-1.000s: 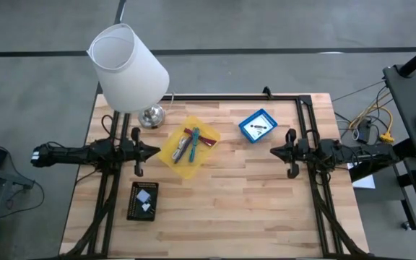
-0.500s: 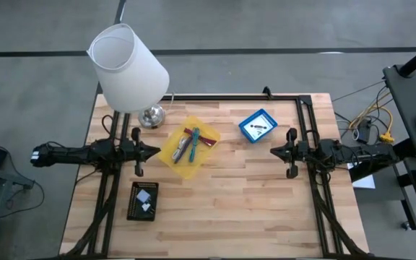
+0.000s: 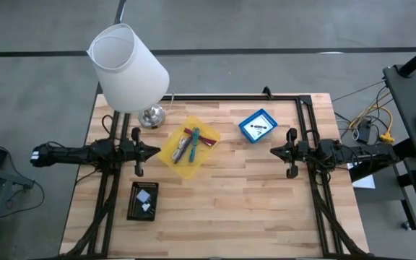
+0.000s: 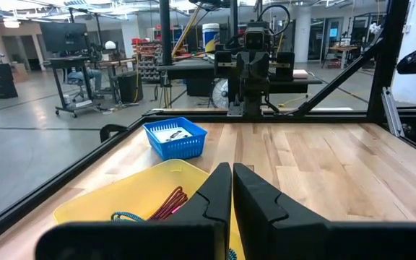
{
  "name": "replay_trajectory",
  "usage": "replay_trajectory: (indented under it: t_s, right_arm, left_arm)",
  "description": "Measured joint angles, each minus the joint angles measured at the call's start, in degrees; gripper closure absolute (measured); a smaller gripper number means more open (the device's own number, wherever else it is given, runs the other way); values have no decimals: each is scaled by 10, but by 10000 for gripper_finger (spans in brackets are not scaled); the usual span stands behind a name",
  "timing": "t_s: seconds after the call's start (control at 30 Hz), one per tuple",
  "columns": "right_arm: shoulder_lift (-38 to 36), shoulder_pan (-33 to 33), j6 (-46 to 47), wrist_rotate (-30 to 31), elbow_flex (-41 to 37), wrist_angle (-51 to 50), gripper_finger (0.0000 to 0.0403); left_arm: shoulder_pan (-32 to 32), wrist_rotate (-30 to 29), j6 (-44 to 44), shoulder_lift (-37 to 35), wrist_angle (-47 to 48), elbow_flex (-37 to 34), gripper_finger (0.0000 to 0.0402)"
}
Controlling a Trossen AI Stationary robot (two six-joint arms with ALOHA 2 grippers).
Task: Pick and place items into bin
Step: Return to Home Position
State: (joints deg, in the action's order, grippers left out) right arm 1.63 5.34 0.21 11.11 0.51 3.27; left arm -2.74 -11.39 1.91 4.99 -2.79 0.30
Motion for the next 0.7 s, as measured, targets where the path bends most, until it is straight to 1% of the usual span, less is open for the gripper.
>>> replay_trajectory:
  t_s: [0.7]
  right_arm:
    - [0,0,-7,0,0,0,394]
  left_arm:
    - [0,0,0,2,-1,0,402]
